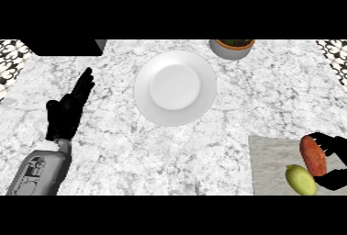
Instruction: Pick the sweet potato from the placemat and place it in the plate
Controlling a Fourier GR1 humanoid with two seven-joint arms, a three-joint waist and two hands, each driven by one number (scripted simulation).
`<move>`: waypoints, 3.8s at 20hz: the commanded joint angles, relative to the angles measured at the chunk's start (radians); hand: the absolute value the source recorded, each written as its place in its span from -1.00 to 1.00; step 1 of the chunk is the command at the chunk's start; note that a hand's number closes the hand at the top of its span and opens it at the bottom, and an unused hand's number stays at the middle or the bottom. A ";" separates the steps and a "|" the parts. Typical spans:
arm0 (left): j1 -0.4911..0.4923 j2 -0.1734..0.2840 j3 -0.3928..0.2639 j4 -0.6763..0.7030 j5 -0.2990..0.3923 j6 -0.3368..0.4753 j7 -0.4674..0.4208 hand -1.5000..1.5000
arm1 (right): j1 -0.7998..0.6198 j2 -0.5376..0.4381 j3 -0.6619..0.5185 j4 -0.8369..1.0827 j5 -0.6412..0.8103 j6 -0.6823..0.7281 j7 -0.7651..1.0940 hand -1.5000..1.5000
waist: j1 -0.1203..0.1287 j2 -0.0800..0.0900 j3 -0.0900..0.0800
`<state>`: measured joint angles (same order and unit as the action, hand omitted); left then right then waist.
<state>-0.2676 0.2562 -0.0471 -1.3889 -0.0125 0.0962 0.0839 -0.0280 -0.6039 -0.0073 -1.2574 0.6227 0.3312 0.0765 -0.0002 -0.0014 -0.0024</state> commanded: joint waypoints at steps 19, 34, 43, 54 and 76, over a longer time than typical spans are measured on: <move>-0.027 -0.019 0.001 -0.037 -0.012 -0.070 0.031 0.00 | -0.677 0.017 0.058 0.372 0.211 -0.214 -0.446 1.00 | 0.072 0.017 0.006; -0.032 -0.047 0.033 0.066 -0.051 -0.029 -0.027 0.00 | -0.989 0.235 0.018 0.500 0.072 -0.136 -0.653 1.00 | 0.011 0.006 0.002; 0.006 -0.048 0.035 0.026 -0.046 -0.052 -0.027 0.00 | -1.082 0.476 0.072 0.660 0.138 -0.218 -0.551 1.00 | 0.024 0.008 0.002; -0.035 -0.060 0.023 -0.004 -0.068 -0.050 0.004 0.00 | -1.120 0.602 0.237 0.902 0.301 -0.454 -0.431 1.00 | 0.053 0.015 0.002; -0.023 -0.082 0.015 0.008 -0.079 -0.061 -0.001 0.00 | -1.158 0.573 -0.087 1.000 -0.233 -0.357 -0.484 -1.00 | 0.050 0.020 0.003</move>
<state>-0.3206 0.1759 -0.0289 -1.3872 -0.0888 0.0398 0.1070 -1.1416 -0.0094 -0.0020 -0.2678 0.4685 -0.0288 -0.4366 0.0609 0.0194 0.0010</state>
